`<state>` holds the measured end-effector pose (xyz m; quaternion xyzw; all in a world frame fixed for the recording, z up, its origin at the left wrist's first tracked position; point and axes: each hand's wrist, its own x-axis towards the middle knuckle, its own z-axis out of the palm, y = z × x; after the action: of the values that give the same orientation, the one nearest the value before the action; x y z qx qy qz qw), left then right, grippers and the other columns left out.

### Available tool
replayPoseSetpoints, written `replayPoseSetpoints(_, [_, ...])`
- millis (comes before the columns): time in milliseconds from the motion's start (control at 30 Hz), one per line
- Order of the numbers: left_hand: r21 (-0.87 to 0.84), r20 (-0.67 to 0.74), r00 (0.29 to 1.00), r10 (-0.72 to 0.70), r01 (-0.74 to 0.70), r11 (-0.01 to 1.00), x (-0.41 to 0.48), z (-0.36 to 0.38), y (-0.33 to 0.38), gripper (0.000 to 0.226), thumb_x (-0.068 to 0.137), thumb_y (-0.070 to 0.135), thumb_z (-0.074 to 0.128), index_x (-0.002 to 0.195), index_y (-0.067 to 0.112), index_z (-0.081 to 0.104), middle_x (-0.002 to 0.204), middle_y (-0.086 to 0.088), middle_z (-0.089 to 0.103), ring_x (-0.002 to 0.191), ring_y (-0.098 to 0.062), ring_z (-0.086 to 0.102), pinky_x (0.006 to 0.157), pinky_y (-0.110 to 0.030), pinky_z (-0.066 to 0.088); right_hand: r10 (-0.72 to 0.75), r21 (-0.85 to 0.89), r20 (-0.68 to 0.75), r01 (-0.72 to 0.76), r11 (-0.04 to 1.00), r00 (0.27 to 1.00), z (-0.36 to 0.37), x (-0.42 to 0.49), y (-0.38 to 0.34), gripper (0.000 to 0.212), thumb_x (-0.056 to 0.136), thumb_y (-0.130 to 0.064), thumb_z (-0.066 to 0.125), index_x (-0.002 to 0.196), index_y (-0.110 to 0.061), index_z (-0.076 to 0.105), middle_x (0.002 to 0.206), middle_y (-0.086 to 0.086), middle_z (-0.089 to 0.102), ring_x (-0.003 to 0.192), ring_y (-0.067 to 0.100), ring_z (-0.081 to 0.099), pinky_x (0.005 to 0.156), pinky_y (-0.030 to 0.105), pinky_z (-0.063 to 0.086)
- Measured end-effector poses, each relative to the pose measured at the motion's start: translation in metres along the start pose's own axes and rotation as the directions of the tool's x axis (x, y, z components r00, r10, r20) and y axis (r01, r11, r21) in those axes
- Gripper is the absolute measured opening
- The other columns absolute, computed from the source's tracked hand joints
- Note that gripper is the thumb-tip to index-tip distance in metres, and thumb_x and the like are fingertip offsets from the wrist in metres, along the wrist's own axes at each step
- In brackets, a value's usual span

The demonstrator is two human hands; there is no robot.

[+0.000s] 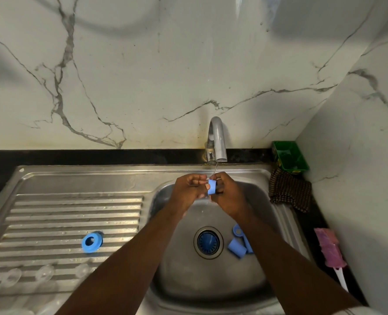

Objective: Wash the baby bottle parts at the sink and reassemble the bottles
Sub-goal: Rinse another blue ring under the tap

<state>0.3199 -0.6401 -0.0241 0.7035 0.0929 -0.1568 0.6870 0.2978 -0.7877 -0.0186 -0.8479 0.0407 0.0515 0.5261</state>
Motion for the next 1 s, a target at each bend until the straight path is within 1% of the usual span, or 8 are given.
replayPoseSetpoints(100, [0.082, 0.035, 0.994, -0.099, 0.096, 0.992, 0.001, 0.005, 0.006, 0.021, 0.093, 0.012, 0.069, 0.113, 0.007, 0.07, 0.107, -0.015, 0.073, 0.093, -0.023, 0.071, 0.082, -0.034, 0.06, 0.015, 0.068, -0.028, -0.014, 0.998, 0.999, -0.002, 0.004, -0.001, 0.033, 0.085, 0.005, 0.069, 0.114, -0.008, 0.06, 0.101, 0.004, 0.066, 0.091, 0.016, 0.063, 0.073, 0.012, 0.049])
replayPoseSetpoints(267, [0.036, 0.091, 0.986, -0.138, 0.136, 0.99, 0.002, 0.012, 0.006, 0.02, 0.094, 0.014, 0.068, 0.113, 0.008, 0.072, 0.104, -0.015, 0.075, 0.094, -0.022, 0.073, 0.088, -0.035, 0.06, 0.014, 0.201, -0.051, -0.004, 0.98, 0.999, -0.009, 0.006, 0.0, 0.037, 0.078, 0.011, 0.073, 0.107, -0.007, 0.06, 0.109, 0.015, 0.067, 0.099, 0.025, 0.068, 0.085, 0.029, 0.056])
replayPoseSetpoints(367, [-0.003, 0.11, 0.989, -0.102, 0.103, 0.995, 0.002, 0.012, 0.003, 0.022, 0.094, 0.019, 0.069, 0.113, 0.008, 0.072, 0.108, -0.013, 0.075, 0.097, -0.022, 0.073, 0.086, -0.034, 0.061, 0.007, 0.222, -0.032, 0.001, 0.975, 0.999, -0.009, 0.007, 0.001, 0.04, 0.078, 0.014, 0.072, 0.108, -0.009, 0.058, 0.11, 0.013, 0.067, 0.1, 0.022, 0.068, 0.085, 0.029, 0.057])
replayPoseSetpoints(533, [0.14, 0.099, 0.993, 0.069, -0.082, 0.987, -0.003, 0.006, 0.002, 0.017, 0.089, 0.014, 0.073, 0.106, 0.01, 0.075, 0.099, -0.006, 0.076, 0.093, -0.019, 0.073, 0.086, -0.033, 0.06, 0.043, 0.206, 0.015, -0.045, 0.977, 0.999, -0.008, 0.006, 0.003, 0.046, 0.082, 0.011, 0.068, 0.125, -0.002, 0.059, 0.115, 0.011, 0.067, 0.102, 0.02, 0.067, 0.092, 0.033, 0.056])
replayPoseSetpoints(633, [0.147, 0.127, 0.978, 0.167, -0.185, 0.972, -0.008, 0.0, -0.007, 0.019, 0.089, 0.002, 0.069, 0.107, -0.005, 0.073, 0.1, -0.013, 0.075, 0.085, -0.01, 0.072, 0.076, -0.019, 0.055, 0.179, 0.442, 0.088, -0.199, 0.875, 0.98, -0.009, 0.001, 0.003, 0.036, 0.09, 0.006, 0.062, 0.124, -0.006, 0.061, 0.115, 0.015, 0.068, 0.102, 0.024, 0.068, 0.085, 0.032, 0.059])
replayPoseSetpoints(700, [0.163, 0.097, 0.981, 0.169, -0.183, 0.969, -0.008, -0.003, -0.013, 0.019, 0.089, -0.002, 0.068, 0.107, -0.008, 0.071, 0.101, -0.016, 0.074, 0.087, -0.017, 0.072, 0.08, -0.029, 0.058, 0.26, 0.561, 0.193, -0.324, 0.761, 0.946, -0.008, 0.0, 0.002, 0.026, 0.097, -0.002, 0.055, 0.121, -0.006, 0.064, 0.109, 0.016, 0.071, 0.099, 0.027, 0.07, 0.087, 0.037, 0.058])
replayPoseSetpoints(833, [0.252, 0.139, 0.974, 0.181, -0.212, 0.944, -0.009, -0.003, -0.02, 0.016, 0.084, 0.001, 0.075, 0.1, 0.003, 0.076, 0.098, -0.01, 0.076, 0.091, -0.023, 0.073, 0.088, -0.036, 0.059, 0.271, 0.487, 0.087, -0.278, 0.828, 0.959, -0.003, -0.002, 0.005, 0.025, 0.096, -0.018, 0.063, 0.116, -0.003, 0.066, 0.103, 0.018, 0.072, 0.092, 0.029, 0.072, 0.088, 0.043, 0.059])
replayPoseSetpoints(1000, [0.136, 0.129, 0.985, 0.111, -0.129, 0.982, -0.005, -0.001, -0.004, 0.021, 0.089, -0.01, 0.061, 0.101, 0.004, 0.072, 0.096, -0.008, 0.073, 0.089, -0.022, 0.069, 0.084, -0.031, 0.057, 0.191, 0.353, 0.018, -0.185, 0.917, 0.981, -0.005, 0.001, 0.002, 0.038, 0.084, -0.009, 0.076, 0.121, -0.007, 0.067, 0.109, 0.006, 0.074, 0.099, 0.02, 0.072, 0.091, 0.036, 0.058])
